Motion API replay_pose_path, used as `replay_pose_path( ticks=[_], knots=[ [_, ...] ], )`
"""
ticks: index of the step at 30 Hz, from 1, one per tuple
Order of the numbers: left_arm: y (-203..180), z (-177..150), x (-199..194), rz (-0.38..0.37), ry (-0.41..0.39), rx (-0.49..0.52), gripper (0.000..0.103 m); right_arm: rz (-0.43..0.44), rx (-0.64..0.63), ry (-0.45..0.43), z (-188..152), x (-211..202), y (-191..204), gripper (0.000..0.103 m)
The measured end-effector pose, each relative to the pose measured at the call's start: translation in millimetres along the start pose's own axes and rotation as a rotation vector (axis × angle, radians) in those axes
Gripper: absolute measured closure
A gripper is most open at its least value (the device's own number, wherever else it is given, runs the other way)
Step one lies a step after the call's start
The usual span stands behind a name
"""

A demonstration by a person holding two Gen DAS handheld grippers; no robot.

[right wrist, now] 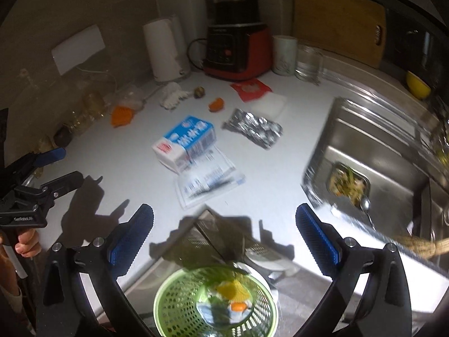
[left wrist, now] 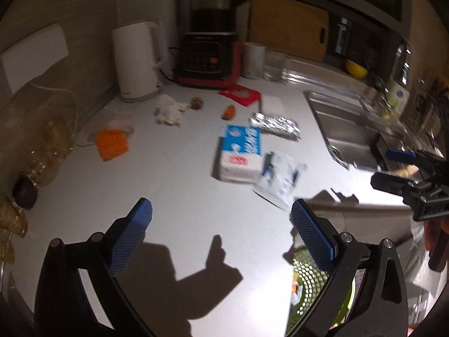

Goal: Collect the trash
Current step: 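Grasp the orange foam net with the left gripper while the right grasps the clear plastic bag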

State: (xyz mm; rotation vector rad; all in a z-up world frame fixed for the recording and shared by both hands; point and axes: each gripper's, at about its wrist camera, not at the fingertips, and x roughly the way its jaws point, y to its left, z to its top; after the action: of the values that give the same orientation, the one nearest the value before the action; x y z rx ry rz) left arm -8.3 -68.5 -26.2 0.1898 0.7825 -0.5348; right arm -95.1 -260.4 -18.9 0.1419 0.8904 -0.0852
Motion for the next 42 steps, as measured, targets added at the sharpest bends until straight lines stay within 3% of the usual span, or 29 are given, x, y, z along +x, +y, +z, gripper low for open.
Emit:
replay_pose_path(
  ticks=[3,9,16,27,31,36,38,41,42],
  knots=[
    [17.7,11.7,9.0,0.067,-0.014,-0.03,0.008,0.035,-0.03,-0.016,24.3,12.8,14.3,0.003],
    [60.0,30.4,38.6,0.13,-0.052,-0.102,0.008,0.092,-0.089,-0.033,64.2,39.8,41.0,0.002],
    [111.9,43.9,82.6,0.155,-0.046,-0.168,0.008,0.181,-0.17,-0.035,132.0,88.6,78.9,0.002],
    [182.6,57.8,136.8,0.123,-0.074,-0.28,0.008,0.395,-0.284,0.109,237.8,232.5,168.0,0.003],
    [192.5,61.6,156.7,0.112,-0.06,-0.294,0.008,0.437,-0.303,0.176,256.8,287.3,195.5,0.003],
    [200.5,63.9,174.4,0.098,-0.045,-0.321,0.008,0.503,-0.227,0.319,262.7,348.1,216.9,0.003],
    [203.3,65.0,180.1,0.1,-0.043,-0.334,0.008,0.532,-0.188,0.353,260.5,362.3,218.9,0.009],
    [206.2,67.0,189.6,0.104,-0.031,-0.344,0.008,0.553,-0.167,0.376,259.0,370.0,218.6,0.036],
    [206.5,67.7,192.6,0.108,-0.027,-0.345,0.008,0.56,-0.173,0.385,257.7,371.4,219.4,0.051]
  ],
)
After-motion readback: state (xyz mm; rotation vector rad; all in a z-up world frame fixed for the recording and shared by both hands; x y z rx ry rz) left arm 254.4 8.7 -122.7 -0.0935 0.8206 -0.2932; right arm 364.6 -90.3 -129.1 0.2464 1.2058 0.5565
